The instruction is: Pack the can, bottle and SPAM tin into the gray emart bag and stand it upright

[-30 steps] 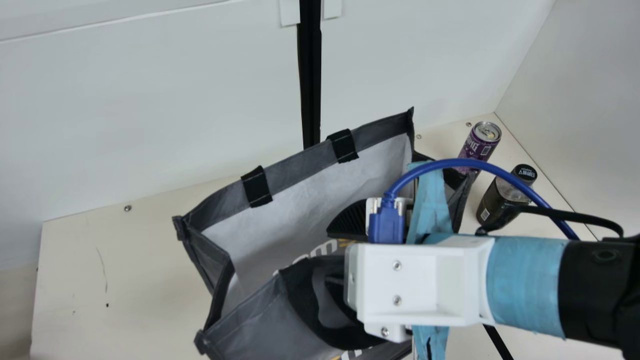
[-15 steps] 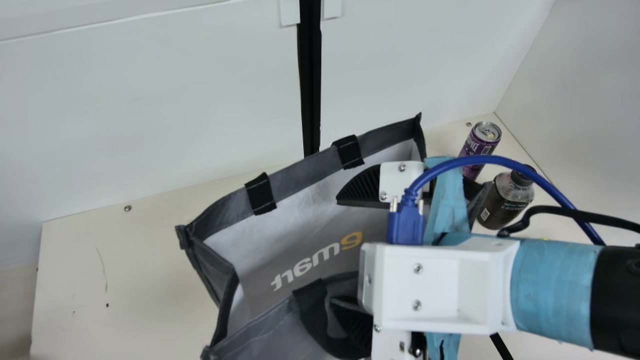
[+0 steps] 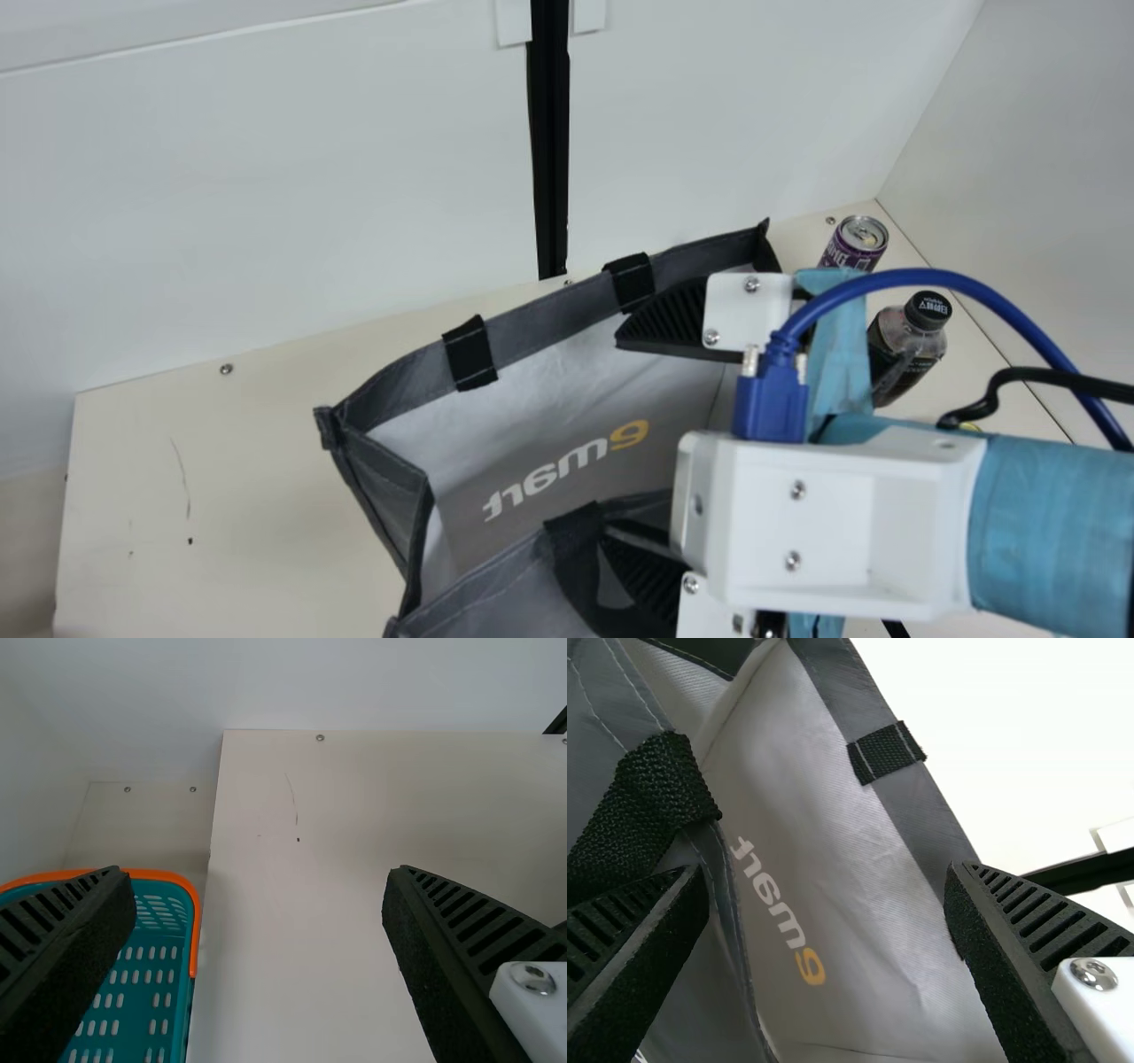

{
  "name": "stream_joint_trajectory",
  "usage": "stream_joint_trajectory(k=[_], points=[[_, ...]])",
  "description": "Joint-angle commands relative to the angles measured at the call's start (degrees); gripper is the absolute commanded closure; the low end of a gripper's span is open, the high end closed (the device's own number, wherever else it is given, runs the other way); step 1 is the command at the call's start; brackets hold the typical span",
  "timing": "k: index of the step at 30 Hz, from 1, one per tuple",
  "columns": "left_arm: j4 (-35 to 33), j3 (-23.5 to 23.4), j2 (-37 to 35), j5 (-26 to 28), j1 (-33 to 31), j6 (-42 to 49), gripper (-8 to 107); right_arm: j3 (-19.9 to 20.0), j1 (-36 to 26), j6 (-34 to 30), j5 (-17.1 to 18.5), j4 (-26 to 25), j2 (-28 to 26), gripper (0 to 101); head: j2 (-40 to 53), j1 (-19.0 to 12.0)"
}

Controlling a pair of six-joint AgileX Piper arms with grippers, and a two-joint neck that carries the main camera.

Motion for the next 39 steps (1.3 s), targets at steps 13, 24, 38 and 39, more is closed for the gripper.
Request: stream_joint_trajectory(k=[13,24,38,39], points=[[0.00,0.00,0.00,0.00,0.00,0.00,9,-0.70,2.70,1.76,-0.06,-4.06,-2.60,6,-0.14,-1.30],[0.00,0.00,0.00,0.00,0.00,0.00,9,-2.75,2.77,4.37,-0.06,-5.97,-4.01,6,-0.14,-1.30],[0.00,0.00,0.00,0.00,0.00,0.00,9,-8.92,-0.56,10.05,-0.06,-7.66,-3.03,6,-0.14,-1.30],[0.00,0.00,0.00,0.00,0.00,0.00,9,-9.31,-1.20,10.31,-0.06,-7.64,-2.82,6,-0.14,-1.30]])
